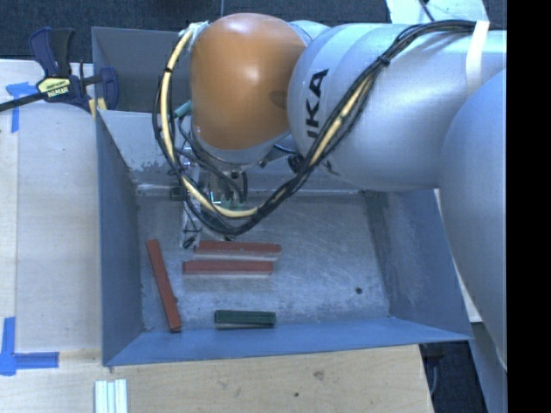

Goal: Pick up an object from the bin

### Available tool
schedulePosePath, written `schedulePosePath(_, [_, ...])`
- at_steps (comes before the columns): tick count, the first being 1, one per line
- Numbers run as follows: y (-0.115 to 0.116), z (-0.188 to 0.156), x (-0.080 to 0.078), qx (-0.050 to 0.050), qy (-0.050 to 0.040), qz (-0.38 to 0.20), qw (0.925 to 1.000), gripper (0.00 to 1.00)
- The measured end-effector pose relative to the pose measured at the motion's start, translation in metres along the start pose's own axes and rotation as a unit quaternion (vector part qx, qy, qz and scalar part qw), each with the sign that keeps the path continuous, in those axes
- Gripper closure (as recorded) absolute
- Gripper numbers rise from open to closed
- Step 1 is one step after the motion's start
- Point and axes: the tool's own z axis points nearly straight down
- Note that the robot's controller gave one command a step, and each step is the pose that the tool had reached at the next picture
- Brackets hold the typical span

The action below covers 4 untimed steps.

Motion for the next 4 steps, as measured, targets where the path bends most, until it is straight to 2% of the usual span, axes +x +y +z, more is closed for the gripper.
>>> schedulePosePath(1, [-0.048,0.155,-0.020,-0.001,-0.0030,-0.107,0.9942,0.00])
schedulePosePath(2, [-0.100,0.156,0.010,-0.002,-0.0067,-0.091,0.9958,0.00])
schedulePosePath(3, [-0.099,0.156,0.009,-0.002,-0.0067,-0.091,0.9958,1.00])
schedulePosePath(4, [-0.100,0.158,0.011,-0.001,-0.0036,-0.091,0.9958,0.00])
